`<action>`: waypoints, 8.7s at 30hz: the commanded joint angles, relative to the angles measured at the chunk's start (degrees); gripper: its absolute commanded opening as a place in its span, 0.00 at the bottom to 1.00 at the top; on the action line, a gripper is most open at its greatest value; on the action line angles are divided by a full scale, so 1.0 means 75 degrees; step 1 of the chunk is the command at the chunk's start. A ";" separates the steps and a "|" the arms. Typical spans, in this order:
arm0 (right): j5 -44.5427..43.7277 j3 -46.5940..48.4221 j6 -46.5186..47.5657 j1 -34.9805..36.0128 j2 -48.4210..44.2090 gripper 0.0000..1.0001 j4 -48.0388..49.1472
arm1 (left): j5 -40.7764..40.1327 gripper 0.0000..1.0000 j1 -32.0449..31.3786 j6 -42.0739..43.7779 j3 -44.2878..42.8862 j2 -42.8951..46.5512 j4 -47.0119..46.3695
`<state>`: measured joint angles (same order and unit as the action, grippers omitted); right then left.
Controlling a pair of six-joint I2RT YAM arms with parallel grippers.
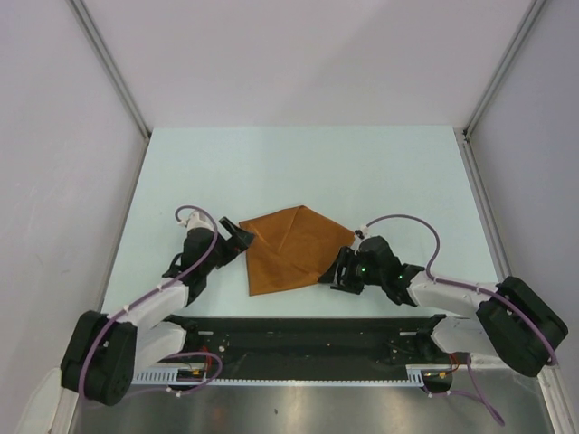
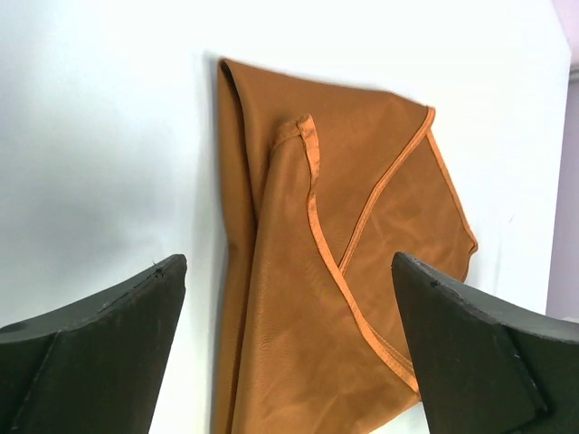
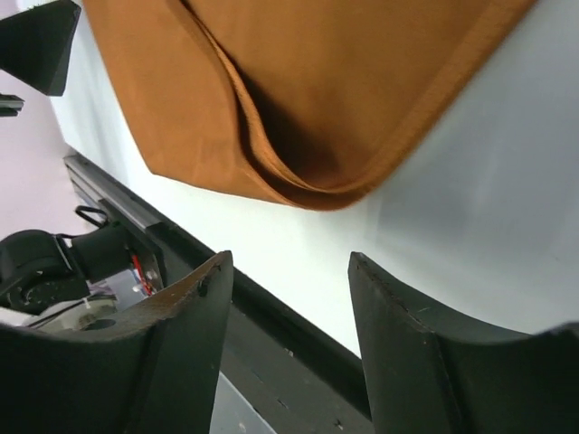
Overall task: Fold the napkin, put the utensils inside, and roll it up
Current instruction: Fold the napkin, then roll the napkin with the utensil
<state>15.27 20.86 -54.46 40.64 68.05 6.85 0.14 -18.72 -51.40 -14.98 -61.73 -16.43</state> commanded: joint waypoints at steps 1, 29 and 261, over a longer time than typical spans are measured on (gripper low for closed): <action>-0.0523 0.0019 -0.0884 0.0439 0.0499 0.57 0.1312 | -0.0078 1.00 0.0386 0.0407 -0.0240 0.0823 0.0923; -0.1754 0.0617 -0.1177 0.0722 0.1907 0.27 0.0598 | 0.1516 1.00 0.1676 0.0829 -0.1002 0.0966 0.1217; 0.3543 0.7355 0.4882 -0.0240 0.6489 0.73 -0.2731 | 0.2993 0.84 0.0457 0.1252 -0.1507 -0.3362 -0.1772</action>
<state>39.79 76.99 -19.70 35.92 118.04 -15.75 33.04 -17.56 -42.13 -29.06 -90.35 -34.61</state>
